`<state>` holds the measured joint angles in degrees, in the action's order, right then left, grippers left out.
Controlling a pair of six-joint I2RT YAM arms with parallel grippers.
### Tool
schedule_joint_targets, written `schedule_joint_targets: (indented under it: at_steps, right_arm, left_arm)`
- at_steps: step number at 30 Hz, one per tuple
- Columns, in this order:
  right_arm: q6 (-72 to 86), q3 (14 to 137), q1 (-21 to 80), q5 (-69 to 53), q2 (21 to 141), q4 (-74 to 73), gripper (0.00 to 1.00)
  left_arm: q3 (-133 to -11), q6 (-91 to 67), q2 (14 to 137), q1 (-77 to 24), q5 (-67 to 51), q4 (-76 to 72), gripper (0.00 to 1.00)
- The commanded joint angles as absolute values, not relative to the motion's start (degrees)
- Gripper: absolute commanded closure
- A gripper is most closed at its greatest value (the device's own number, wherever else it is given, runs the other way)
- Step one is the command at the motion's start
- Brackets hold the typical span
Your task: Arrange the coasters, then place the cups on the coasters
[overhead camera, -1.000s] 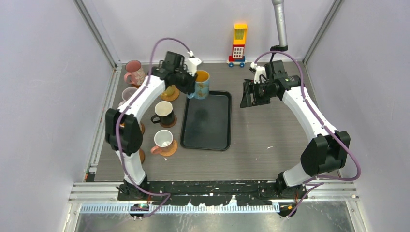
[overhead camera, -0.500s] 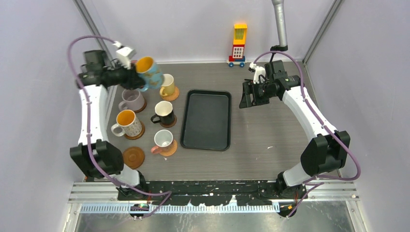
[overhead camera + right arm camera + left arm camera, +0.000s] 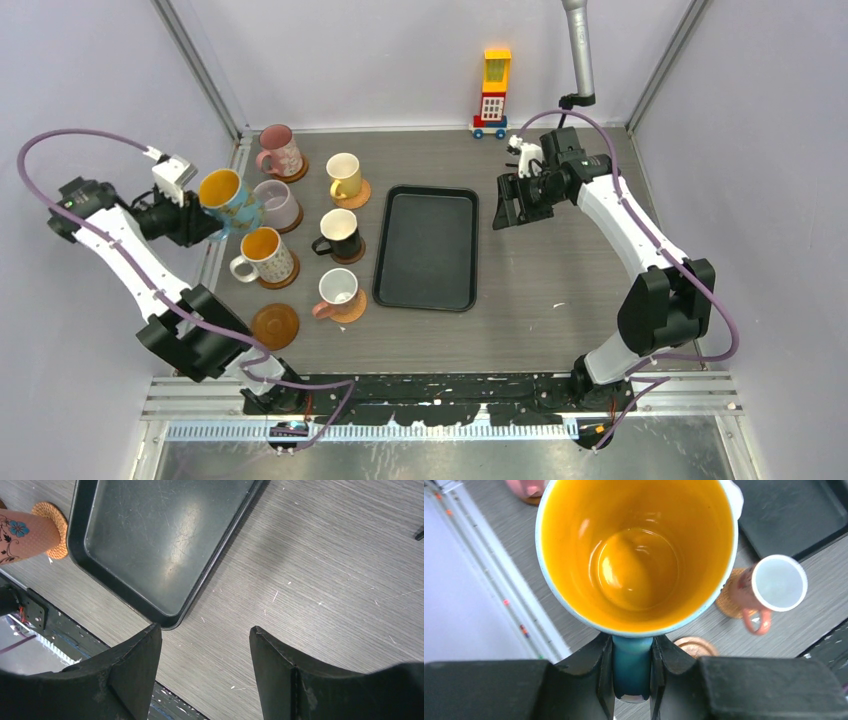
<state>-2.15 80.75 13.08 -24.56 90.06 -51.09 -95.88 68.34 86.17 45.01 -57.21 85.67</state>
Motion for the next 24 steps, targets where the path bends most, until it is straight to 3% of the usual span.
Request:
schedule_joint_targets:
  at_steps: [1, 16, 24]
  right_arm:
    - [-3.86, 82.79, 14.0, -23.85, 89.99, -51.19, 0.3]
    - [-5.43, 81.53, 14.61, -22.06, 89.17, -51.42, 0.3]
    - [-5.89, 78.96, 14.6, -22.32, 88.25, -50.86, 0.3]
  left_arm:
    - [-94.43, 87.0, 82.6, 49.81, -64.08, 101.86, 1.0]
    - [-75.03, 104.87, 71.67, 52.02, -54.7, 101.87, 1.0]
    - [-70.51, 109.0, 75.09, 52.03, -50.2, 101.89, 1.0]
